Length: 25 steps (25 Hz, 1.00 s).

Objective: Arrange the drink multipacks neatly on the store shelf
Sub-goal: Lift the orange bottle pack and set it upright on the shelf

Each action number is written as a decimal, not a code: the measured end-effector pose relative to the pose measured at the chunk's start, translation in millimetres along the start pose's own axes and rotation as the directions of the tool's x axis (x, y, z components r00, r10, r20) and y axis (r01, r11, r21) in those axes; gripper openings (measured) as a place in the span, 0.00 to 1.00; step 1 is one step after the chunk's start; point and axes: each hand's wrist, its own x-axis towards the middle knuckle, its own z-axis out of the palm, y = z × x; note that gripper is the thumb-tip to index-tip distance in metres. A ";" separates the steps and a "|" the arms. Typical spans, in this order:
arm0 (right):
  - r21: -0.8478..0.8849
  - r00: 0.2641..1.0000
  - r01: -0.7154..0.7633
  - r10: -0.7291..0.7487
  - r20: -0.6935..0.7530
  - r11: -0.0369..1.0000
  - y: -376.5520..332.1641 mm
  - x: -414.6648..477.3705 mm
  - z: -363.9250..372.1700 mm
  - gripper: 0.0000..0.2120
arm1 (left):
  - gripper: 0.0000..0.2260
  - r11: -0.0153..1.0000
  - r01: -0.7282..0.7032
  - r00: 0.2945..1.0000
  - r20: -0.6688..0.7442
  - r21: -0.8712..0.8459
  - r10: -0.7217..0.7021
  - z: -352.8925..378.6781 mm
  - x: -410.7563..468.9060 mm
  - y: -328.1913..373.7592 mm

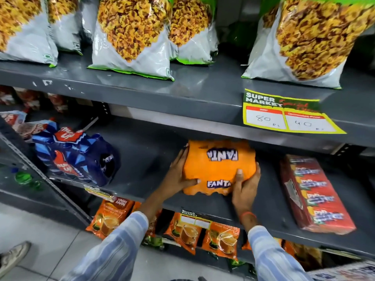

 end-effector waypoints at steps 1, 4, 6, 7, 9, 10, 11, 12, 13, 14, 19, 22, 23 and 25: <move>0.067 1.000 -0.007 0.007 -0.009 0.998 -0.3 -4.9 -0.1 0.36 | 0.51 1.000 -0.026 1.000 0.016 0.003 0.026 -3.5 -3.2 -2.9; 0.208 0.999 -0.033 0.029 0.023 0.978 -4.9 2.6 -1.2 0.33 | 0.41 1.000 0.006 0.992 -0.125 -0.019 -0.008 9.4 -12.6 4.6; 0.321 0.967 -0.237 0.190 0.172 0.917 -9.9 25.5 -6.4 0.35 | 0.36 0.991 0.114 0.942 -0.326 0.068 -0.086 41.8 -24.7 15.7; 0.354 0.918 -0.365 0.269 0.293 0.861 -17.5 38.4 -10.0 0.34 | 0.35 0.986 0.138 0.927 -0.364 0.091 -0.096 60.7 -33.3 23.1; 0.307 0.832 -0.502 0.354 0.427 0.809 -26.9 57.0 -13.3 0.30 | 0.38 0.977 0.176 0.945 -0.299 0.122 -0.132 85.1 -43.0 36.2; 0.285 0.836 -0.491 0.352 0.422 0.823 -24.1 59.6 -13.5 0.29 | 0.43 0.964 0.218 0.952 -0.249 0.152 -0.176 86.2 -40.3 39.9; 0.257 0.865 -0.445 0.337 0.371 0.858 -17.9 57.2 -15.9 0.27 | 0.49 0.948 0.258 0.952 -0.215 0.183 -0.218 79.3 -32.0 39.6; 0.249 0.898 -0.392 0.308 0.315 0.886 -12.7 50.5 -20.4 0.24 | 0.53 0.939 0.286 0.947 -0.203 0.188 -0.248 66.2 -20.9 38.3; 0.245 0.916 -0.349 0.273 0.294 0.905 -7.2 41.6 -25.9 0.20 | 0.55 0.943 0.301 0.943 -0.193 0.140 -0.272 48.3 -8.6 38.4; 0.254 0.918 -0.324 0.238 0.316 0.911 -4.7 31.8 -31.2 0.16 | 0.52 0.952 0.303 0.941 -0.169 0.044 -0.292 30.9 2.4 39.0; 0.187 0.891 -0.076 -0.018 0.454 0.979 -22.0 -4.2 -7.0 0.11 | 0.33 0.913 0.179 0.931 -0.235 -0.367 -0.278 29.2 -2.5 56.0; 0.293 0.893 -0.111 -0.034 0.449 0.950 -32.8 -16.2 6.6 0.10 | 0.44 0.964 0.162 0.892 -0.388 -0.209 -0.234 38.6 -13.8 66.7; 0.290 0.881 -0.114 -0.038 0.471 0.950 -33.5 -19.3 7.8 0.11 | 0.45 0.964 0.203 0.866 -0.428 -0.172 -0.259 31.6 -8.6 65.0; 0.278 0.852 -0.088 -0.072 0.519 0.957 -34.6 -28.3 10.3 0.12 | 0.44 0.957 0.238 0.838 -0.463 -0.167 -0.289 15.6 -2.0 55.5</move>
